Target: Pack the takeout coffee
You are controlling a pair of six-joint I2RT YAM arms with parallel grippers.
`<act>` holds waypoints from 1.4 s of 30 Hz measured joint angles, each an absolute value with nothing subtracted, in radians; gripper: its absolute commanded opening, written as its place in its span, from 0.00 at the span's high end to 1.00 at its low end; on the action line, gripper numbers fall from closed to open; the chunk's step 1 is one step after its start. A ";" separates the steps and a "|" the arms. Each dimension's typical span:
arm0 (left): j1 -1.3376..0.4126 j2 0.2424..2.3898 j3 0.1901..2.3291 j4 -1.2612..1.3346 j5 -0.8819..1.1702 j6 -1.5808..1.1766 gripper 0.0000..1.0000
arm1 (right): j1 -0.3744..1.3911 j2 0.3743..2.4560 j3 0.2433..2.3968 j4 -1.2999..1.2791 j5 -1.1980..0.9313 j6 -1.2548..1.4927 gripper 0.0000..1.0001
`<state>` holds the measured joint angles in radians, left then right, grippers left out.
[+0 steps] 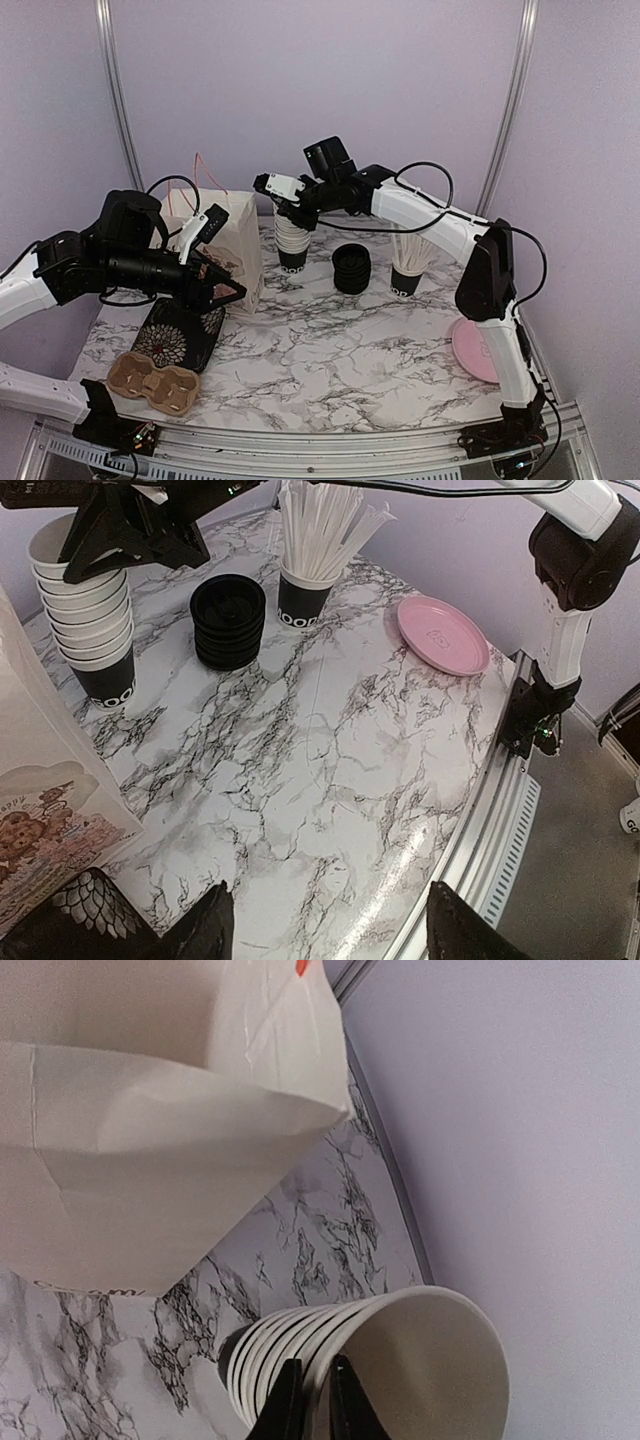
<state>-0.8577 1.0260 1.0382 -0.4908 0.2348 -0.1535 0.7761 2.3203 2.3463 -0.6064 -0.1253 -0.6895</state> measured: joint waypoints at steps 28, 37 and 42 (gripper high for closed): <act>-0.858 1.049 0.992 -0.428 0.220 -0.178 0.33 | 0.748 2.223 2.359 -0.641 -0.243 -0.636 1.00; -0.870 1.116 0.992 -0.290 0.109 -0.229 0.26 | 0.672 2.216 2.365 -0.685 -0.465 -0.542 1.00; -0.889 1.138 0.991 -0.194 -0.001 -0.214 0.21 | 0.702 2.184 2.353 -0.756 -0.451 -0.556 1.00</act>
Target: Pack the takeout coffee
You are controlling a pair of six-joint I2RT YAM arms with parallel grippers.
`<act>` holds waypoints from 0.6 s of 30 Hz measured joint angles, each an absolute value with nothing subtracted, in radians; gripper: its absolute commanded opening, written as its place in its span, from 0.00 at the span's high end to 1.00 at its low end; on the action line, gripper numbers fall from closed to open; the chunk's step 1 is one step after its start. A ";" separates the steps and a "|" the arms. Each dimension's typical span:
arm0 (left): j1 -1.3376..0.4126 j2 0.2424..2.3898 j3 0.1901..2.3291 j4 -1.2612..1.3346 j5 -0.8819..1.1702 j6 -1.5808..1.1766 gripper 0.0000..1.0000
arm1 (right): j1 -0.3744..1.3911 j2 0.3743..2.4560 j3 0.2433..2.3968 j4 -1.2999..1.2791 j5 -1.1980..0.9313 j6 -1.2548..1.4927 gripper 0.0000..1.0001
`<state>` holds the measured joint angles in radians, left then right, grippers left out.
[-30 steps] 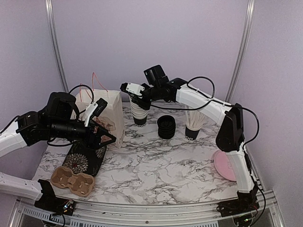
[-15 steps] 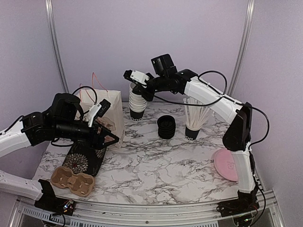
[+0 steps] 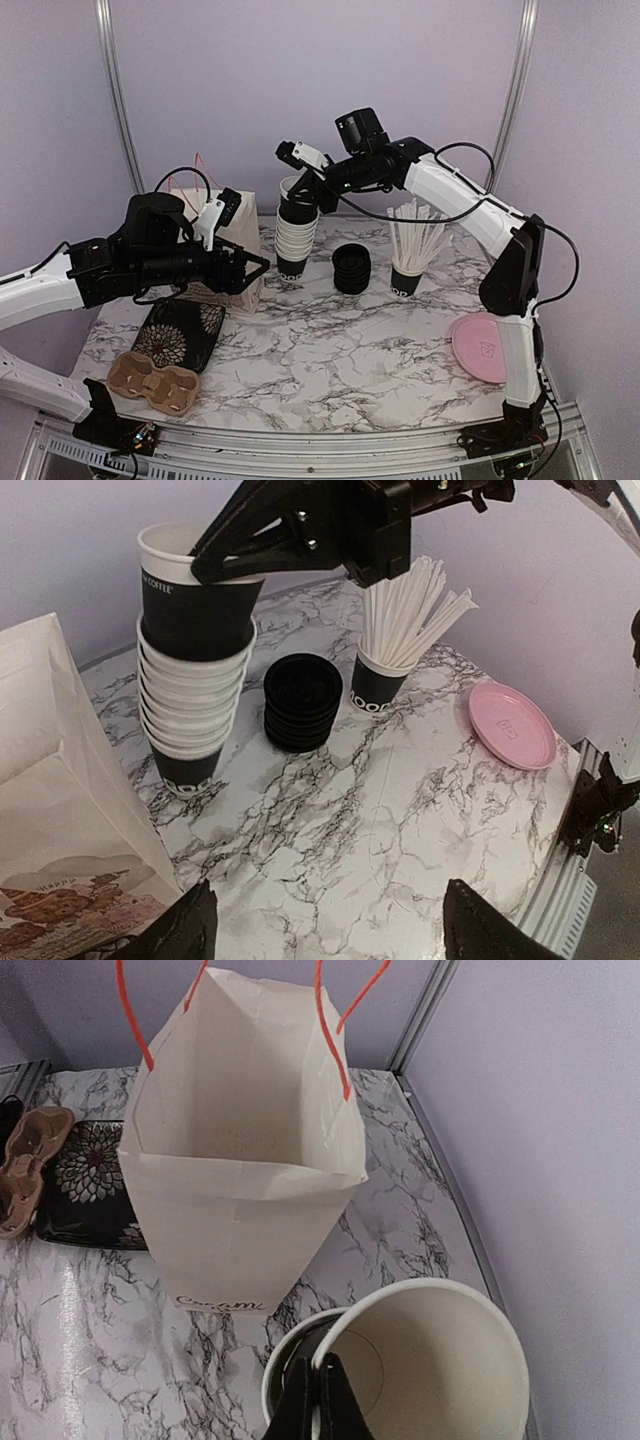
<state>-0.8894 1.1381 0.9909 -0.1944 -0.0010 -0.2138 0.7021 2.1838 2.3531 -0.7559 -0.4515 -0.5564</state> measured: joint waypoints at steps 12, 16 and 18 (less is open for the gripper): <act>-0.891 1.168 0.919 -0.035 -0.115 -0.176 0.21 | 0.735 2.134 2.326 -0.831 -0.477 -0.612 1.00; -0.891 1.168 0.911 -0.006 -0.118 -0.175 0.21 | 0.749 2.104 2.232 -0.789 -0.426 -0.637 1.00; -0.891 1.167 0.905 0.001 -0.118 -0.175 0.21 | 0.763 2.095 2.199 -0.761 -0.393 -0.647 1.00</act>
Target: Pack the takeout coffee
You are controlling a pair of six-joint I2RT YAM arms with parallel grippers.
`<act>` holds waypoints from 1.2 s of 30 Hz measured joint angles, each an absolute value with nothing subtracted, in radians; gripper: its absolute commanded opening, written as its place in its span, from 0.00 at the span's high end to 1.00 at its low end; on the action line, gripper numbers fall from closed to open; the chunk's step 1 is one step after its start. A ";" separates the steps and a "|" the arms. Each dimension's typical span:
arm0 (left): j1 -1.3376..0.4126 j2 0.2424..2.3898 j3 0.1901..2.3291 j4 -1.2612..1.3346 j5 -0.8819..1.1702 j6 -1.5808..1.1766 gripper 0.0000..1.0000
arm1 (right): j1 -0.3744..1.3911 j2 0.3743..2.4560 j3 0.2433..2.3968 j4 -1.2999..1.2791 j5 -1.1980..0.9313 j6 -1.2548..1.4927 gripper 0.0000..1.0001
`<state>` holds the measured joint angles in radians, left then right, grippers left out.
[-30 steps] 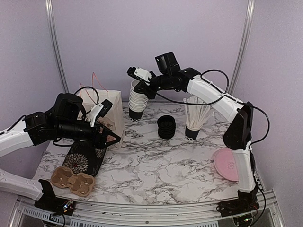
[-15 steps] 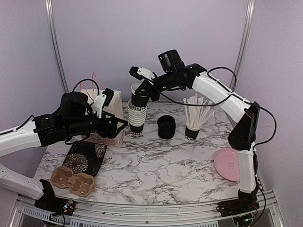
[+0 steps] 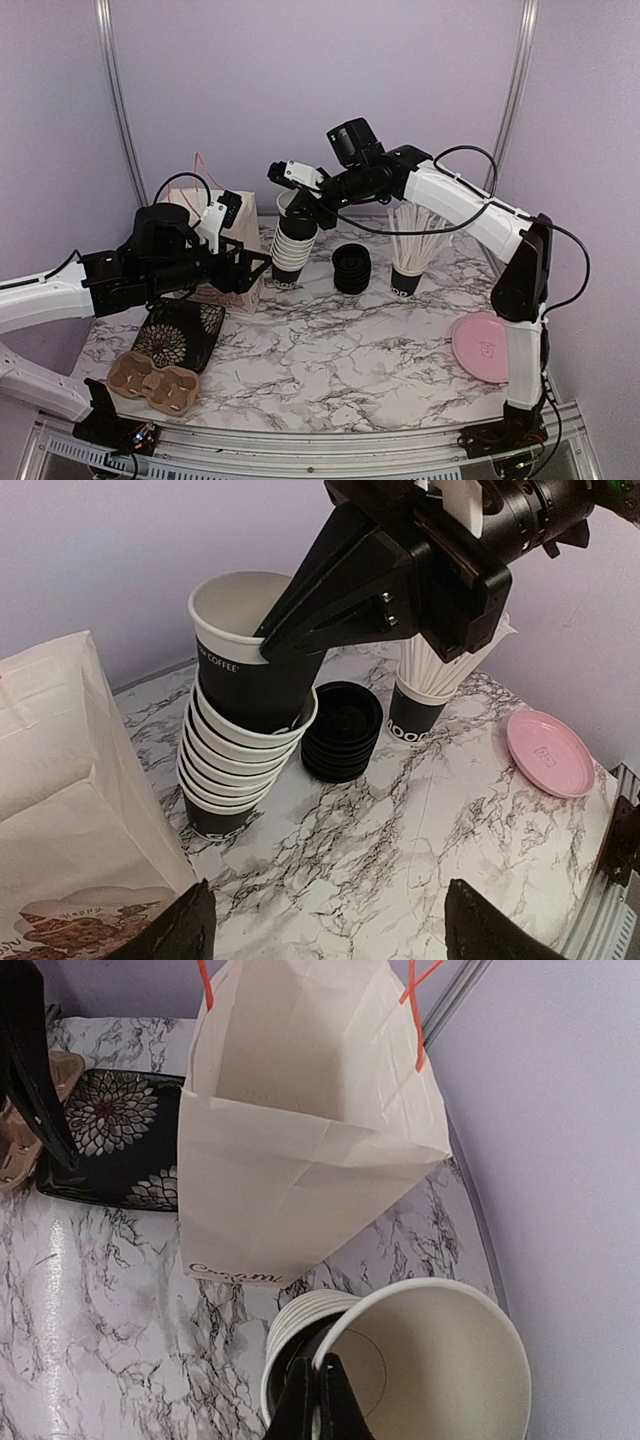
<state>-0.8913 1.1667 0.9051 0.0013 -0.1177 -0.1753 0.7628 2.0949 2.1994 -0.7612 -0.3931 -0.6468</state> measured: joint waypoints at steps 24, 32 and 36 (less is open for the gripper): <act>-0.891 1.096 0.849 0.023 -0.126 -0.190 0.16 | 0.793 2.112 2.304 -0.677 -0.292 -0.660 1.00; -0.891 1.071 0.850 0.002 -0.231 -0.139 0.08 | 0.793 1.780 1.981 -0.636 -0.345 -0.635 1.00; -0.891 1.071 0.856 -0.023 -0.288 -0.115 0.07 | 0.793 1.625 1.752 -0.596 -0.435 -0.632 1.00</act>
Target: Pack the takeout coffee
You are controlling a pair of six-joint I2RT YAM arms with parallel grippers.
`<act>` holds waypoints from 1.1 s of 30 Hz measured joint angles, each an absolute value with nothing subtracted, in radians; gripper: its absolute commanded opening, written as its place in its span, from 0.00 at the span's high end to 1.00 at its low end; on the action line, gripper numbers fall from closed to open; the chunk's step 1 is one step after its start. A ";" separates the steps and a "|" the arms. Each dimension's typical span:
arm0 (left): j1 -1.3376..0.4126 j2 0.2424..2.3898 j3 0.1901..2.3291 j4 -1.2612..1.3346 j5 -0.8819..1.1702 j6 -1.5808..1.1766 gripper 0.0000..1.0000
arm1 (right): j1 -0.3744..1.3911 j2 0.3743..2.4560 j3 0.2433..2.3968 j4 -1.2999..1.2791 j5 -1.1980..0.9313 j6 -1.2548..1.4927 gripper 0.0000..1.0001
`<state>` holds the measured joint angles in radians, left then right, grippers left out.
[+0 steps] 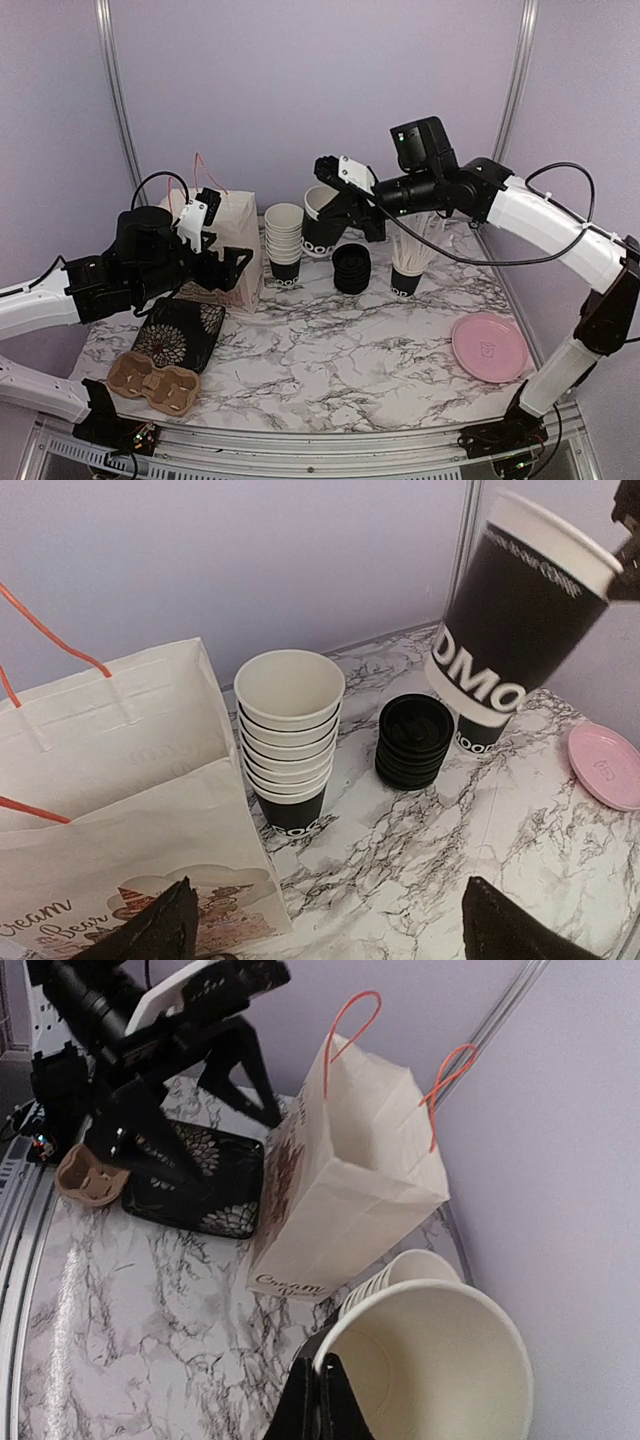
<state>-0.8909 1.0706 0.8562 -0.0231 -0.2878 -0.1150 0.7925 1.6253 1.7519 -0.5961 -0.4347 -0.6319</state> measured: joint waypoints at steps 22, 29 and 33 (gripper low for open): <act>-0.891 1.114 0.986 -0.093 -0.360 -0.105 0.07 | 1.052 1.513 1.024 -0.389 -0.499 -0.741 1.00; -0.891 1.114 0.986 -0.103 -0.361 -0.113 0.07 | 1.069 1.515 1.006 -0.346 -0.456 -0.757 1.00; -0.891 1.114 0.986 -0.103 -0.361 -0.118 0.07 | 1.069 1.515 0.996 -0.337 -0.454 -0.761 0.99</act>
<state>-0.8909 1.1141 0.9863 -0.1028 -0.3607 -0.1184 1.0687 1.5150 0.9958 -0.3370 -0.4538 -0.7612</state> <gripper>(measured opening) 0.926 0.015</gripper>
